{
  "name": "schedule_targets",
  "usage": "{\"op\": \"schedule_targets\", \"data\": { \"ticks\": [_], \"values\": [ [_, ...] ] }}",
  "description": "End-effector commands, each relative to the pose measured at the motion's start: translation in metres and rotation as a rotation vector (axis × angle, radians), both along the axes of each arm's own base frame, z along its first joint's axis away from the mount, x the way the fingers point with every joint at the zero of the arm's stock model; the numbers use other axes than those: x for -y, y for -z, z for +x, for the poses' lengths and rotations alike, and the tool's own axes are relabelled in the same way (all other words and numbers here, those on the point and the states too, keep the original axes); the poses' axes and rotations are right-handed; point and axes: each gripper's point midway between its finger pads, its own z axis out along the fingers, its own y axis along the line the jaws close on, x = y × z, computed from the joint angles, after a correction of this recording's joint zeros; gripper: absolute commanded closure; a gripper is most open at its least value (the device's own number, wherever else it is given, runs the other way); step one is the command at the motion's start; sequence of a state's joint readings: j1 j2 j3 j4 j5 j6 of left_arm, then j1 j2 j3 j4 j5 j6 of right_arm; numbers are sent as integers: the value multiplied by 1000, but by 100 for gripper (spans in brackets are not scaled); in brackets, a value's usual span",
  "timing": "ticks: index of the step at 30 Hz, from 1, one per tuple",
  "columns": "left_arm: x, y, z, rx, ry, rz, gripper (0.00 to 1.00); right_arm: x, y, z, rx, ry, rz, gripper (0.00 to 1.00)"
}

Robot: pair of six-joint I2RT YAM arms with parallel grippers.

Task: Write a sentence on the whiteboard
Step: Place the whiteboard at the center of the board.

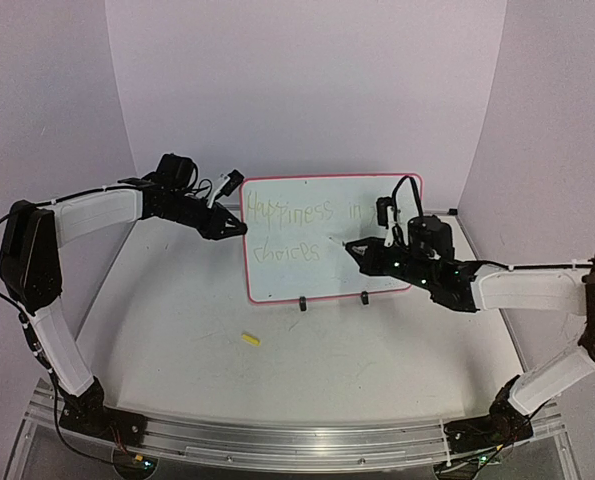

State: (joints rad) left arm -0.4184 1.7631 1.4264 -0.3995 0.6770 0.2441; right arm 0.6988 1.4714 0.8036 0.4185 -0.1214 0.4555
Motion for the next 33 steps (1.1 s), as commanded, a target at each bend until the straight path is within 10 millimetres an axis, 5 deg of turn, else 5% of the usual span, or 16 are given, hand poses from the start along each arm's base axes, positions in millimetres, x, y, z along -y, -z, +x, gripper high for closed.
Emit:
{"op": "schedule_targets", "data": {
  "ticks": [1,12,24,29,33],
  "values": [
    [-1,-30,-4,82,-7,-23,70,10,-46,-14,94,-38,9,100],
    [-11,-35,1,122,-62,-7,36,36,-65,-34,118,-1,-21,100],
    [-38,-70,19,268,-278,-22,26,54,-78,-44,139,30,-71,100],
    [-44,-54,27,151,-387,-12,22,64,-78,-48,112,51,-101,100],
    [-51,-31,19,52,-526,-29,17,65,-61,-57,26,20,-158,100]
  ]
}}
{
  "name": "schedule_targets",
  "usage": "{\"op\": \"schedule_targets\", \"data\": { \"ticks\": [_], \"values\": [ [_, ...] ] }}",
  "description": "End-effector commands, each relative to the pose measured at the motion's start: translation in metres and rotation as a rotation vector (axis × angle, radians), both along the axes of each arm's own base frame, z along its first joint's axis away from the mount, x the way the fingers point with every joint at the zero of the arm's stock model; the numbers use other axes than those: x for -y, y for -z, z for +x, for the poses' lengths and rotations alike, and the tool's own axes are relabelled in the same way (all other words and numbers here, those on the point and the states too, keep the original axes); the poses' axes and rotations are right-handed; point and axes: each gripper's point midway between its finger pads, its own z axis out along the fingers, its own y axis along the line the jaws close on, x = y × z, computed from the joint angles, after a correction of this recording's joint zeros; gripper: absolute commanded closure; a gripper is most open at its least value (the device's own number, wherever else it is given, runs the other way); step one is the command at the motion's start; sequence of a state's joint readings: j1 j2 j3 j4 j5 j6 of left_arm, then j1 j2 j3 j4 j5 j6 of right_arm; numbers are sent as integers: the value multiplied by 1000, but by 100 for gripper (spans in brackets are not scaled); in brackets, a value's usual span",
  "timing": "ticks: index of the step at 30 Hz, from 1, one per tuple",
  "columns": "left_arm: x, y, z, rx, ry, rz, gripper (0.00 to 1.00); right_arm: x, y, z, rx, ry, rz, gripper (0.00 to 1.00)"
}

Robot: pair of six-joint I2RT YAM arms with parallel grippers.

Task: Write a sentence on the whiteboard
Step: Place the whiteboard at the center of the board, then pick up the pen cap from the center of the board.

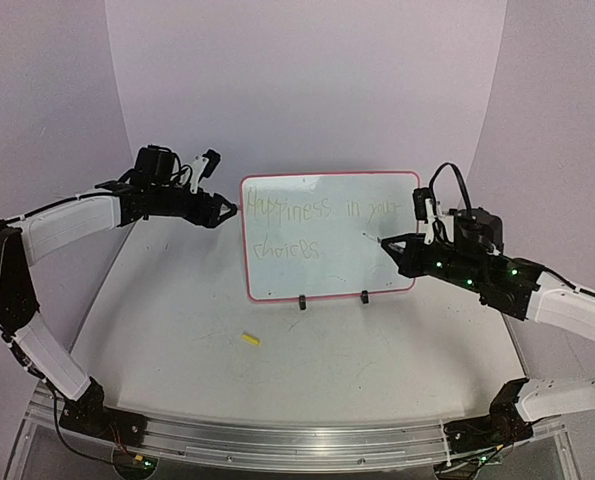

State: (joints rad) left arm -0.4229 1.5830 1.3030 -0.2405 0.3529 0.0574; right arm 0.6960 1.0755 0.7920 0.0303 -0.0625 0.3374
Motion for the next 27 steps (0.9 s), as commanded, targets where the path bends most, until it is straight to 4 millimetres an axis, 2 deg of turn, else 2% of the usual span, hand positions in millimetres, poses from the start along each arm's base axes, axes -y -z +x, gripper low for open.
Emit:
{"op": "schedule_targets", "data": {
  "ticks": [1,9,13,17,21,27],
  "values": [
    [-10,15,-8,-85,-188,-65,16,6,6,-8,-73,-6,-55,100],
    [9,73,-77,-183,-206,-24,17,13,45,-30,-175,-15,-9,100],
    [27,95,-120,-224,-57,-86,20,12,59,-40,-200,-33,40,100],
    [43,117,-151,-266,49,-69,21,10,69,-46,-228,-47,64,100],
    [57,137,-172,-316,125,-20,22,9,69,-47,-234,-51,72,100],
    [73,154,-174,-365,189,14,22,8,70,-46,-241,-51,72,100]
  ]
}}
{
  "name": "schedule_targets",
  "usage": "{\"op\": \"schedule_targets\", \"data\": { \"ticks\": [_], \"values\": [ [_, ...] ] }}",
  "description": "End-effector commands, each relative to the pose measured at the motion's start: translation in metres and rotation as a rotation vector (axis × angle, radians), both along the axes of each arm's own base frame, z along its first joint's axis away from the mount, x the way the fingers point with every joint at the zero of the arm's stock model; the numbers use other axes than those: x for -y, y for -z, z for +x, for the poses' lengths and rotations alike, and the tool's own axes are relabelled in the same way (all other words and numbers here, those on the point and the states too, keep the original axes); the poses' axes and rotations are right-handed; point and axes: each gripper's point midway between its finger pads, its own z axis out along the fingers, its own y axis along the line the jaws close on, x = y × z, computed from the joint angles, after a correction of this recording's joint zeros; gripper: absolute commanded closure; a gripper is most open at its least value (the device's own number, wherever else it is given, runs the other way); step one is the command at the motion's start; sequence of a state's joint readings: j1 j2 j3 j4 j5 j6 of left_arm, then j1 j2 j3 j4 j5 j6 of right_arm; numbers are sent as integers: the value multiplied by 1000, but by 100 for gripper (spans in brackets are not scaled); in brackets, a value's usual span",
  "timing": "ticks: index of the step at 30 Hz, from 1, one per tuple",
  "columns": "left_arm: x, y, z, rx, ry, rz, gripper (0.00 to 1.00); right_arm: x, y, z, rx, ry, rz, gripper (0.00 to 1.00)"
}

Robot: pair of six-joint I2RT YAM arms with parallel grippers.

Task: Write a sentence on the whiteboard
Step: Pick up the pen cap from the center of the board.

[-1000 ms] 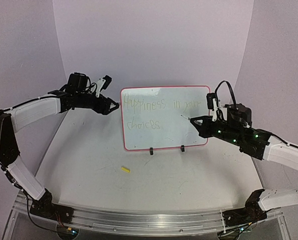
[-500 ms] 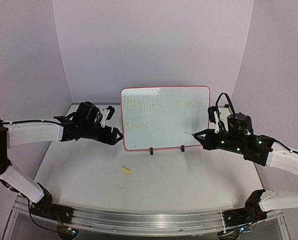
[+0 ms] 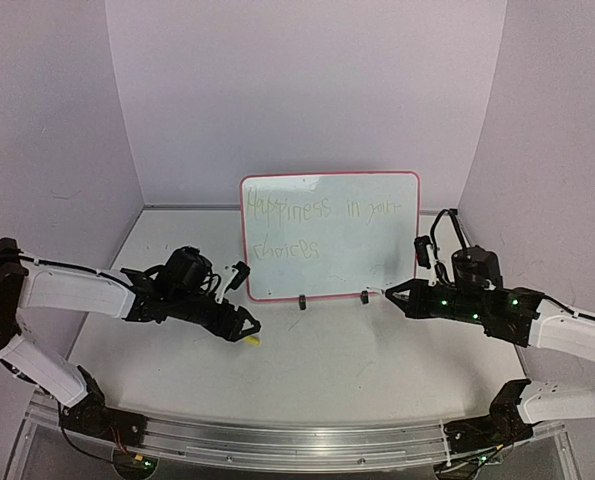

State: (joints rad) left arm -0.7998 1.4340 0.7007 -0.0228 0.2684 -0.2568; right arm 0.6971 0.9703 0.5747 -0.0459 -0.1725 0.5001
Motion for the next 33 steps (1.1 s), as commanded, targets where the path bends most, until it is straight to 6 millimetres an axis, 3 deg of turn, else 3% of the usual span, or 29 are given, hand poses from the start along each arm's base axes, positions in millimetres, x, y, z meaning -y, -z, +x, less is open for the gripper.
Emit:
{"op": "schedule_targets", "data": {
  "ticks": [1,16,33],
  "values": [
    [22,-2,7,4,65,-25,22,-6,-14,0,25,-9,50,100],
    [37,27,14,-40,142,48,21,-4,-8,-6,6,-8,63,100],
    [18,53,-9,-136,168,137,23,-1,-5,-9,4,-4,65,100]
  ]
}}
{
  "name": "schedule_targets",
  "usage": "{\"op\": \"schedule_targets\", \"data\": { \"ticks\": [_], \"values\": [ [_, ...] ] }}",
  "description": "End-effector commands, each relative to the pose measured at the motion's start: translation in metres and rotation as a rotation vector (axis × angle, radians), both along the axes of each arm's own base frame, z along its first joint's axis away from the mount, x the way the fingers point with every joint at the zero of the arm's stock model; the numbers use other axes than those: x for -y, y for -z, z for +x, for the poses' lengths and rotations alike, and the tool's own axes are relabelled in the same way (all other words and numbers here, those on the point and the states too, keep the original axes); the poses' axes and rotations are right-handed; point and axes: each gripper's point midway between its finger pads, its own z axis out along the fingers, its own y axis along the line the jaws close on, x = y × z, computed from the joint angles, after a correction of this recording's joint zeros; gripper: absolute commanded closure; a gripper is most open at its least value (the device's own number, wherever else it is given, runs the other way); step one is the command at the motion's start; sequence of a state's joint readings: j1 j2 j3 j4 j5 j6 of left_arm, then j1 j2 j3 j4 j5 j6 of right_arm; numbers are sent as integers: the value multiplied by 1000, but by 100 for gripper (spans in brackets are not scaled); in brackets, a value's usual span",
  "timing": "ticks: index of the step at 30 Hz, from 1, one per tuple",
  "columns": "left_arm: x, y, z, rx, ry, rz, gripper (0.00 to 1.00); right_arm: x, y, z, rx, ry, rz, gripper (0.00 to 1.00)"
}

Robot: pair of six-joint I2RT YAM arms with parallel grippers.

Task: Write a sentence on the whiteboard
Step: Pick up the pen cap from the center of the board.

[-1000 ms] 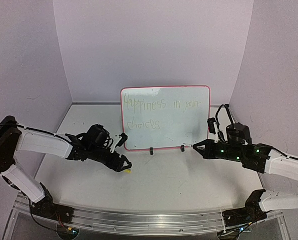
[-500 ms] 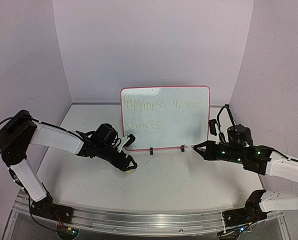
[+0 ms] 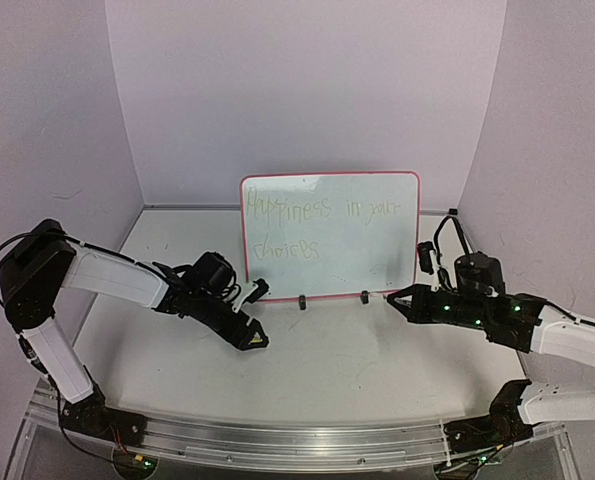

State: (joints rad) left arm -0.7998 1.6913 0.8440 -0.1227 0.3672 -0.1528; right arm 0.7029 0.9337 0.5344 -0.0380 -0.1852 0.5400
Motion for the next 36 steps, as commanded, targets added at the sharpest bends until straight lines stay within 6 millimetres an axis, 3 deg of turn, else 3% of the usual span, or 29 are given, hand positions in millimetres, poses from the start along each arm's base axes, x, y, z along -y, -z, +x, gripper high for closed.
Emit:
{"op": "schedule_targets", "data": {
  "ticks": [1,14,28,36],
  "values": [
    [-1,1,-5,-3,31,18,23,-3,-9,-1,27,-5,33,100],
    [-2,5,-17,-33,65,36,27,-1,-8,-4,24,-2,42,100],
    [-13,11,-4,40,-7,168,46,1,-3,-2,20,9,29,100],
    [-9,22,-9,38,14,226,57,2,0,-1,18,11,16,100]
  ]
}}
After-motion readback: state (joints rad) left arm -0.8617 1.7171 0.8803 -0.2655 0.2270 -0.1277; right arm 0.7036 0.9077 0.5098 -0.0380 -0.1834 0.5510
